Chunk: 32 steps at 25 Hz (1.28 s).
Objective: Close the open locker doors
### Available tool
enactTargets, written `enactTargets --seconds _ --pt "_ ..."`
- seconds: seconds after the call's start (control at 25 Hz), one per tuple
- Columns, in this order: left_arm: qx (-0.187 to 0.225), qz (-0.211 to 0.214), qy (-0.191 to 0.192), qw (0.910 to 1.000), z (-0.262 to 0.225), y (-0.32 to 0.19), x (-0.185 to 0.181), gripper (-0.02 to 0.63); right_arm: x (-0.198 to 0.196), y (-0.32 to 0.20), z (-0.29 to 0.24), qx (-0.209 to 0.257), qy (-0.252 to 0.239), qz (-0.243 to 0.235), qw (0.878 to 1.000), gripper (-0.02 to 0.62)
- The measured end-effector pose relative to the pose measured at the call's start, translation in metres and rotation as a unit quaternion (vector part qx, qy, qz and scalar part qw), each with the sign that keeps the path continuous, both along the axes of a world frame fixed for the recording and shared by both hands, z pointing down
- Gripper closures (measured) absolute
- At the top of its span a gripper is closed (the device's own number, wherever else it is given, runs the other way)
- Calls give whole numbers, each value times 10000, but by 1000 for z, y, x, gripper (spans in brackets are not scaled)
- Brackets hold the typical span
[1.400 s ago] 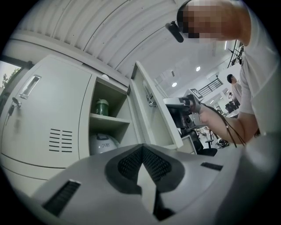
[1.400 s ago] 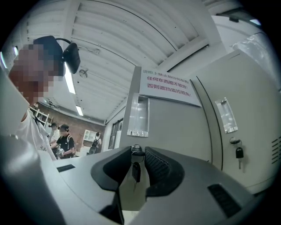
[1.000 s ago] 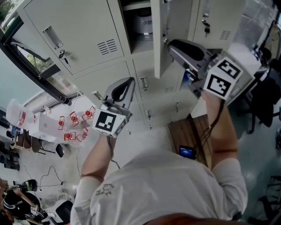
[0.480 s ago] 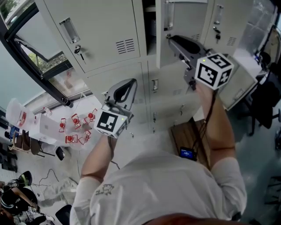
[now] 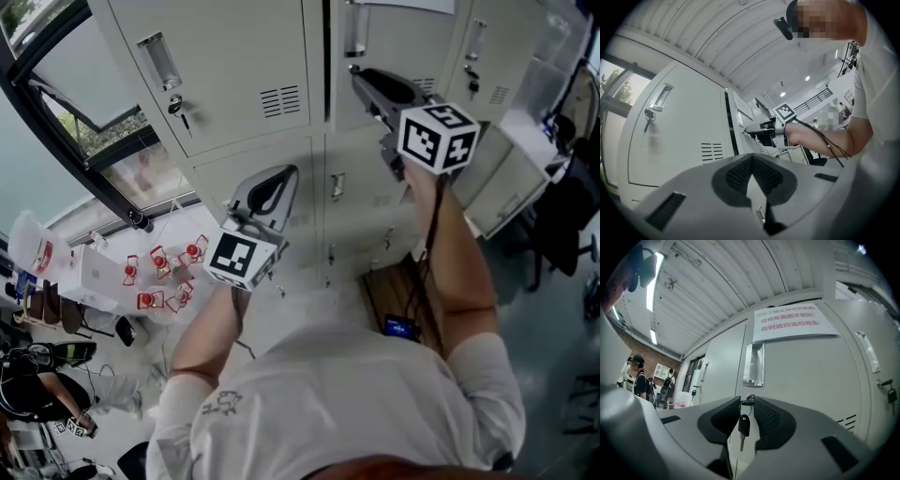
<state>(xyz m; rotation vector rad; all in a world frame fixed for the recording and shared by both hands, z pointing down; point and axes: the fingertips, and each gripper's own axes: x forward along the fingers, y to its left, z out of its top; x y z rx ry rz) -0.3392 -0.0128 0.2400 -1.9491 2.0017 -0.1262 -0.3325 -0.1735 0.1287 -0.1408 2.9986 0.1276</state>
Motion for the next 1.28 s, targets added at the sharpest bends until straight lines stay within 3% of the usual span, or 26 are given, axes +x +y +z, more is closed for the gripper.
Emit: enactTargets --seconds 0.56,1.28 --pt "74 74 8 9999 -3 -6 -11 611 -33 -15 0 -10 35 221 9997 506" --pt "65 99 74 9999 6 -5 -12 611 -18 -7 12 -102 -180 161 9997 476"
